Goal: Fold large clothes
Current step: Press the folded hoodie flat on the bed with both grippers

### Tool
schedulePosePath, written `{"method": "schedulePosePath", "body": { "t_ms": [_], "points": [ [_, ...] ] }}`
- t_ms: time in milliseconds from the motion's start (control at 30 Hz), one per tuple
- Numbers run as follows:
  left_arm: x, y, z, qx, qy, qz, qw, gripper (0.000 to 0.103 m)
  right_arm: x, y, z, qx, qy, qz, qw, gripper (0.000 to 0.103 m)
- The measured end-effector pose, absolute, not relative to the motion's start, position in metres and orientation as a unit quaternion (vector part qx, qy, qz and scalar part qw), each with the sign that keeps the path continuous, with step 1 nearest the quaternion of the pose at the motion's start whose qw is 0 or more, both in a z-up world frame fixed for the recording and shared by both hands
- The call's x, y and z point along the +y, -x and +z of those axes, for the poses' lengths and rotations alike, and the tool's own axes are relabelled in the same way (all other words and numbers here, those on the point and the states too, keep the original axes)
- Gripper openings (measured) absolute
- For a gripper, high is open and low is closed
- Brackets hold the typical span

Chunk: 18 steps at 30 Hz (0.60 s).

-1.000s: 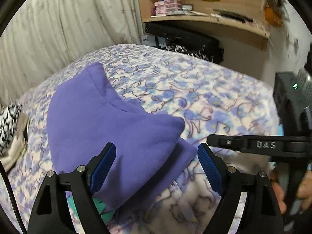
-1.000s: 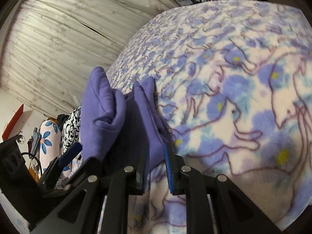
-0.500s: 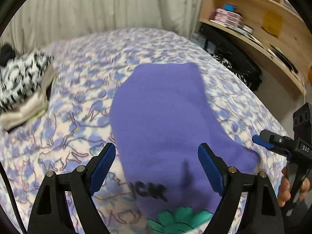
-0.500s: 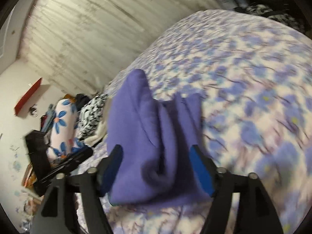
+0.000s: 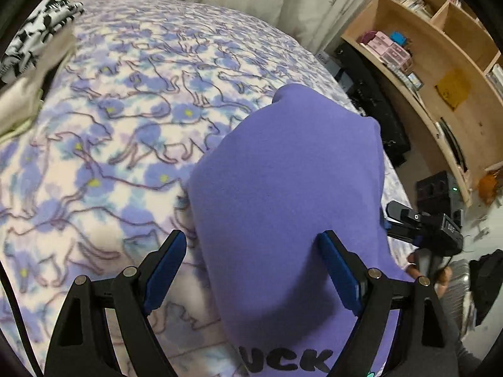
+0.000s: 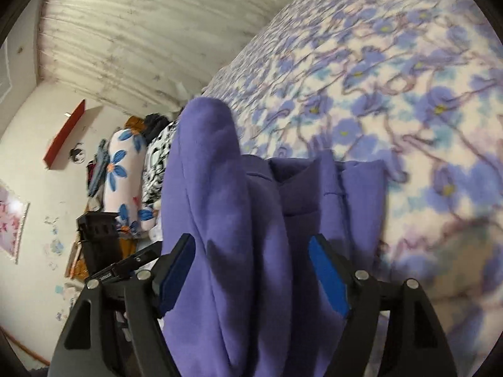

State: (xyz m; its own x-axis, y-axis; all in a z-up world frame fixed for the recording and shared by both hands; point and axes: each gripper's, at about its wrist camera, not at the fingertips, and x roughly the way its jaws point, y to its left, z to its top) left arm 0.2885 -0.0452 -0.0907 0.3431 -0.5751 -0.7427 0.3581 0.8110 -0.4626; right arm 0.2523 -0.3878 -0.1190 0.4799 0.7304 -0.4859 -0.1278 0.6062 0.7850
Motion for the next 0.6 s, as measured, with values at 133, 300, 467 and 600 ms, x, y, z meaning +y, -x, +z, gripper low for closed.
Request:
{"method": "schedulePosePath", "body": {
  "t_ms": [133,300,467,600],
  "points": [
    [-0.051,-0.298,-0.104,0.510,0.123,-0.287,0.802,0.100,-0.374,-0.265,-0.121,0.439,-0.345,0.314,0.768,0.075],
    [-0.060,-0.308,-0.113,0.523,0.136,-0.294,0.788,0.100,-0.360,-0.274,-0.125,0.462,-0.329,0.333,0.754,0.075],
    [-0.085,-0.307,-0.103,0.515,0.097,-0.283,0.803,0.098,-0.356,-0.257,-0.104,0.442,-0.268,0.306,0.799,0.029],
    [-0.110,-0.299,-0.091,0.512,0.046,-0.272,0.814,0.098,-0.370,-0.230,-0.080,0.408,-0.247,0.289,0.830,0.020]
  ]
}}
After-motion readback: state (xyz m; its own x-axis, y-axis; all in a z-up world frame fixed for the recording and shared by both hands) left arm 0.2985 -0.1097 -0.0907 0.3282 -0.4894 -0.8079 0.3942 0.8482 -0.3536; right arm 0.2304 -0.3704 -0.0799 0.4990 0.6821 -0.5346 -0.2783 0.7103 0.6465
